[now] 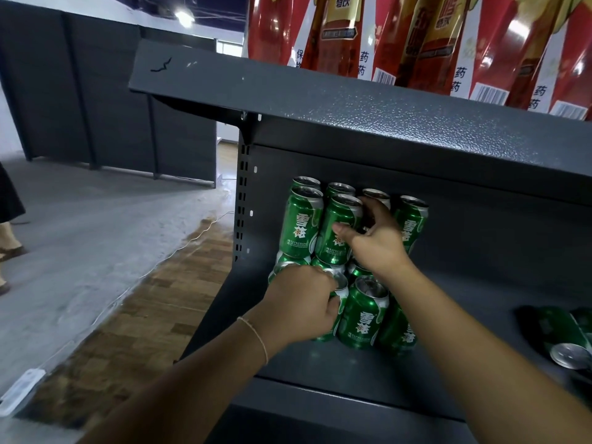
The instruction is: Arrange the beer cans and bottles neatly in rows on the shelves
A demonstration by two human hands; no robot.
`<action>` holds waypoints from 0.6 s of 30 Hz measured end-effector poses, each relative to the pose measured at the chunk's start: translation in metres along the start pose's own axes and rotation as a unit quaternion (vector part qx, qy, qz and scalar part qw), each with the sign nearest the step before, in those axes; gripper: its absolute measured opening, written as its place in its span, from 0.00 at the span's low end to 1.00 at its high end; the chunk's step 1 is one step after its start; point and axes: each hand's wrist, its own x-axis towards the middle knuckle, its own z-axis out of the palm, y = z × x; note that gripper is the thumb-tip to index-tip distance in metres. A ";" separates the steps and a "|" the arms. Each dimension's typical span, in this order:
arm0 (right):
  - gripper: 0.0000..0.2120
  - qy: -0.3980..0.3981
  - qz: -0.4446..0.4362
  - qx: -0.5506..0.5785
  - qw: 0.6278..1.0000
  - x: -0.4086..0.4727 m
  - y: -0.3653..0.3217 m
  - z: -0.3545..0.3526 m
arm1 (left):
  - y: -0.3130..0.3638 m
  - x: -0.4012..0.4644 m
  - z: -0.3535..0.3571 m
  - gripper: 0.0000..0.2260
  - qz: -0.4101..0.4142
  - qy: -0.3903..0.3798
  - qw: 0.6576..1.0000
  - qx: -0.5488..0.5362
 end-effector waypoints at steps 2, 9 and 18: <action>0.34 -0.002 -0.004 -0.004 1.000 0.002 0.001 0.000 | 0.001 0.000 0.000 0.25 0.005 0.007 1.000 0.003; 0.36 -0.002 -0.020 -0.014 1.000 0.005 0.007 0.001 | 0.002 0.000 -0.001 0.22 0.007 0.010 1.000 0.005; 0.32 0.019 -0.033 0.012 0.999 0.002 0.017 -0.014 | 0.017 0.001 -0.017 0.10 -0.007 0.030 0.998 0.049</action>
